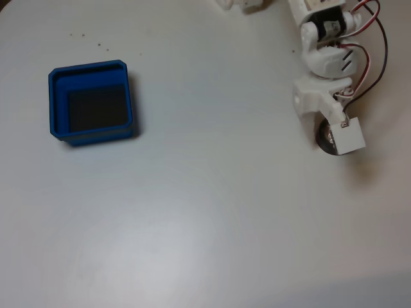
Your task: Pick the black tape roll and drop it in the blue box
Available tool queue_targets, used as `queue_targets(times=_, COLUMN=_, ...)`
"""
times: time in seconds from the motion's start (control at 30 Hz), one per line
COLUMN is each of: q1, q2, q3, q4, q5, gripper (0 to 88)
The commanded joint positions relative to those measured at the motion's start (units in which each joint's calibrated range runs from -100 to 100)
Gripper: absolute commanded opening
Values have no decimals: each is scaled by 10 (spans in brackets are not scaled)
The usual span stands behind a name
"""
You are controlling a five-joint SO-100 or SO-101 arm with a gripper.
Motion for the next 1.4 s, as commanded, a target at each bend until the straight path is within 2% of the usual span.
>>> queue_targets(times=0.0, q1=10, q2=-3, q3=-39, q4=-10, q5=-3, gripper=214)
queue_targets(times=1.37, q1=-22, q2=34, q3=-39, q4=-11, q5=-3, gripper=220)
